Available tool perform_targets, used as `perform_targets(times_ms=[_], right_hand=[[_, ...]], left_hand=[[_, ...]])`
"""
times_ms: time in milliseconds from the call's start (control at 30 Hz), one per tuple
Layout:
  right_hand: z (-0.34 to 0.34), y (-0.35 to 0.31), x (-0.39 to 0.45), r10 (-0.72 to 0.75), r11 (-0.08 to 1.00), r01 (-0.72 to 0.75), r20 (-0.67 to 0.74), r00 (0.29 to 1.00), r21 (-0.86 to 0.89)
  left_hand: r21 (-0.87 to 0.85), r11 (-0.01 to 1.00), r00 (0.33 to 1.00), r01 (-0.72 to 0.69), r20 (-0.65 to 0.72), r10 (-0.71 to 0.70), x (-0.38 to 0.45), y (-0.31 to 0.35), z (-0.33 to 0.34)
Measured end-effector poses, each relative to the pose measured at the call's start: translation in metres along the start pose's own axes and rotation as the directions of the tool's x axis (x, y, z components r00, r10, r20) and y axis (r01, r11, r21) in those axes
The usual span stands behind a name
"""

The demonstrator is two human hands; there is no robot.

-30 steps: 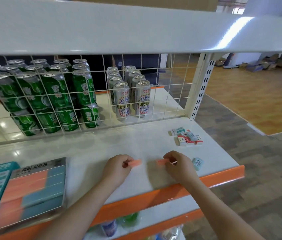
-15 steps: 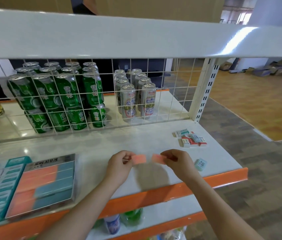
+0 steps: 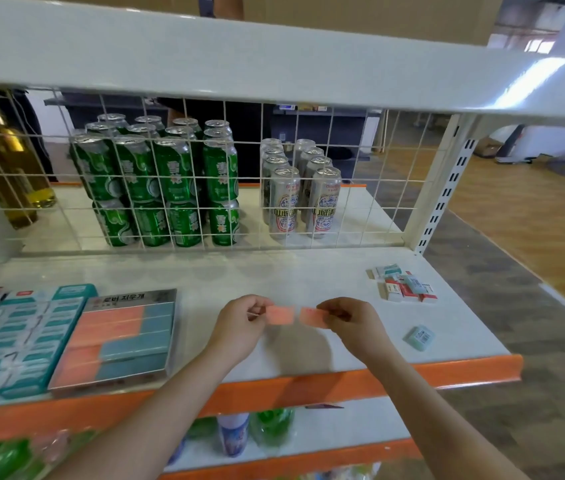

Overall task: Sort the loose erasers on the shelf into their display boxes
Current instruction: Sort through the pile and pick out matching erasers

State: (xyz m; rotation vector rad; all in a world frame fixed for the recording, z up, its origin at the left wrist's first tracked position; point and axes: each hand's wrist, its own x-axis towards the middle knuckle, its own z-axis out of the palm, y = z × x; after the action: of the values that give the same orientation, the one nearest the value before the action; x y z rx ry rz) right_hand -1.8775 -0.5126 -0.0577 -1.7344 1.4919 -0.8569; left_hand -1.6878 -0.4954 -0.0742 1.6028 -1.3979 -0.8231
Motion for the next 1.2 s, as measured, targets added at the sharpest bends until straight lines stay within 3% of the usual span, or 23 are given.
perform_targets(times_ms=[400, 767, 1200], right_hand=[[0.044, -0.039, 0.004, -0.008, 0.999, 0.007, 0.036, 0.999, 0.036], [0.128, -0.100, 0.000, -0.075, 0.997, 0.073, 0.134, 0.988, 0.024], [0.193, -0.135, -0.016, -0.079, 0.997, 0.076, 0.222, 0.972, 0.021]], left_hand=[[0.164, 0.986, 0.997, -0.034, -0.062, 0.044, -0.006, -0.015, -0.059], [0.160, 0.987, 0.988, 0.017, -0.153, 0.008, -0.031, -0.048, -0.153], [0.358, 0.932, 0.970, 0.050, -0.239, 0.040, -0.061, -0.081, -0.215]])
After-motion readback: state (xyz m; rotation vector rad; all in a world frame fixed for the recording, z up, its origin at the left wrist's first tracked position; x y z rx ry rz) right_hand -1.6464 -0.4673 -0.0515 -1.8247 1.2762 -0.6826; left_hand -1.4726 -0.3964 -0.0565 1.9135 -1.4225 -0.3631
